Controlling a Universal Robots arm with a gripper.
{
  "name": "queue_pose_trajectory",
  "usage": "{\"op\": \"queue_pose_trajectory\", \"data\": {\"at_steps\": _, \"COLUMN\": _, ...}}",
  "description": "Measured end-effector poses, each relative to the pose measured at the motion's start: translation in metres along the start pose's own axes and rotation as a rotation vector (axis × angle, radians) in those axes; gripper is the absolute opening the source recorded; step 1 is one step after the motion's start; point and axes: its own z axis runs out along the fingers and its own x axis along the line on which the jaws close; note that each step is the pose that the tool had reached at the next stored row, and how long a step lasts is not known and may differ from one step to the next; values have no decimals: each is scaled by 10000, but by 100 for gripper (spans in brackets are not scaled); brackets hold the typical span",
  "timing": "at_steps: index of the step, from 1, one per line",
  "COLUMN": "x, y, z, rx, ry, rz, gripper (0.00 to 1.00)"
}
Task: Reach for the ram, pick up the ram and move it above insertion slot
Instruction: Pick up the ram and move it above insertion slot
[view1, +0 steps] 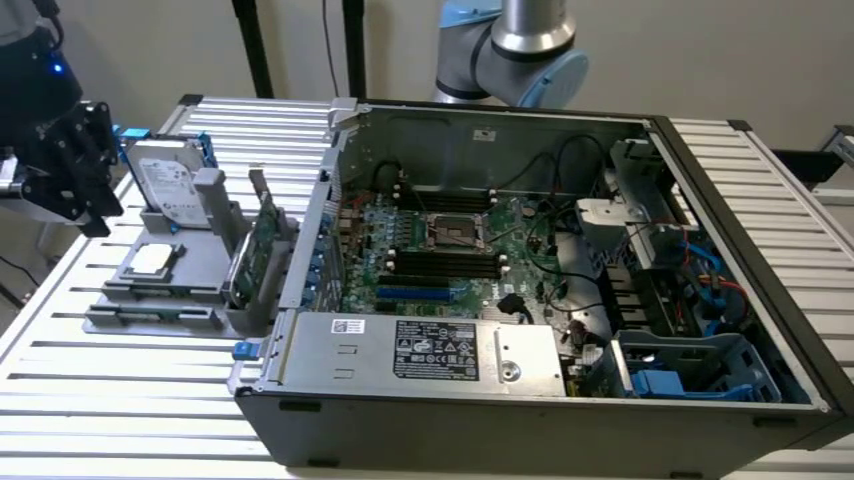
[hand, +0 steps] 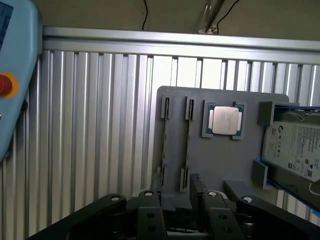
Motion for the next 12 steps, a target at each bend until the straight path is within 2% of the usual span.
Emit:
{"op": "queue_pose_trajectory", "data": {"at_steps": 4, "x": 62, "y": 2, "z": 77, "rx": 5, "ry": -2, "rz": -42, "gripper": 38}}
{"op": "queue_pose_trajectory", "data": {"at_steps": 5, "x": 74, "y": 2, "z": 94, "rx": 3, "ry": -1, "rz": -47, "gripper": 44}}
{"op": "queue_pose_trajectory", "data": {"at_steps": 12, "x": 154, "y": 0, "z": 224, "rx": 4, "ry": -1, "rz": -75, "gripper": 44}}
